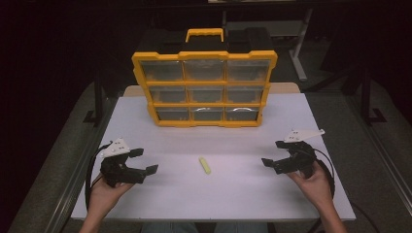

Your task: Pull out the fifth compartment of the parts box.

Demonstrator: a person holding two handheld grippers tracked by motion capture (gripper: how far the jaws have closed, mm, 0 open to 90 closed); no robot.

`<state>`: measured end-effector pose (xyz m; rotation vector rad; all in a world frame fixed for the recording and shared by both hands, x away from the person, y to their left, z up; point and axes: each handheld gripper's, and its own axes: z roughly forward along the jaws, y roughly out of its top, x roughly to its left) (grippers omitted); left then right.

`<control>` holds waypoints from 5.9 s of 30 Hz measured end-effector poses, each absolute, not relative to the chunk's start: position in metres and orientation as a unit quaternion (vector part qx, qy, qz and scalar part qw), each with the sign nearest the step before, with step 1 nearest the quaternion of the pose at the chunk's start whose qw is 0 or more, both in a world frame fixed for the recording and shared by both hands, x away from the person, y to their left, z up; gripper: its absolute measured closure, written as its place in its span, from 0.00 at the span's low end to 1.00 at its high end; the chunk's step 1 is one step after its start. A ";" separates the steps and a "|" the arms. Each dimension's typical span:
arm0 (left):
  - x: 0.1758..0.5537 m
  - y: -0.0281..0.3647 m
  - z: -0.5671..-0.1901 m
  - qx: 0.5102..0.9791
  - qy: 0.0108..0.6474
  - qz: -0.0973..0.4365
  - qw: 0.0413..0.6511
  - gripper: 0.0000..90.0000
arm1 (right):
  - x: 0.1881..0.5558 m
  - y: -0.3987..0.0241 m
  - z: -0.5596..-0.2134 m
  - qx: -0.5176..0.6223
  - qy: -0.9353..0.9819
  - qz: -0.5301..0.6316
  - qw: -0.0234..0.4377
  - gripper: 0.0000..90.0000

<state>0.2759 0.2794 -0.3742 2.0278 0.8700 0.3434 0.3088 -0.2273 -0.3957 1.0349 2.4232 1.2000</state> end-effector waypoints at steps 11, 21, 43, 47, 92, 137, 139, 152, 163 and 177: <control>0.276 0.284 -0.376 0.813 0.358 0.139 0.438 0.18 | 0.307 -0.225 -0.396 0.354 0.831 0.411 0.120 0.15; 0.276 0.281 -0.377 0.815 0.355 0.137 0.437 0.18 | 0.306 -0.225 -0.396 0.354 0.832 0.410 0.119 0.15; 0.279 0.277 -0.381 0.817 0.347 0.114 0.447 0.19 | 0.303 -0.223 -0.393 0.349 0.832 0.413 0.124 0.15; 0.279 0.274 -0.382 0.820 0.343 0.107 0.446 0.19 | 0.304 -0.223 -0.393 0.346 0.833 0.413 0.124 0.15; 0.338 0.218 -0.359 0.748 0.334 -0.024 0.574 0.26 | 0.307 -0.227 -0.390 0.345 0.827 0.426 0.121 0.15; 0.421 0.170 -0.359 0.572 0.502 -0.030 0.648 0.51 | 0.308 -0.228 -0.391 0.338 0.828 0.432 0.116 0.15; 0.424 0.168 -0.359 0.564 0.505 -0.033 0.652 0.53 | 0.308 -0.227 -0.391 0.337 0.829 0.431 0.115 0.15; 0.439 0.150 -0.358 0.534 0.519 -0.039 0.667 0.70 | 0.308 -0.229 -0.390 0.336 0.827 0.436 0.115 0.15; 0.445 0.149 -0.364 0.514 0.520 -0.053 0.680 0.80 | 0.308 -0.231 -0.390 0.335 0.826 0.439 0.115 0.15; 0.446 0.147 -0.360 0.510 0.520 -0.055 0.683 0.85 | 0.308 -0.230 -0.390 0.332 0.827 0.438 0.116 0.15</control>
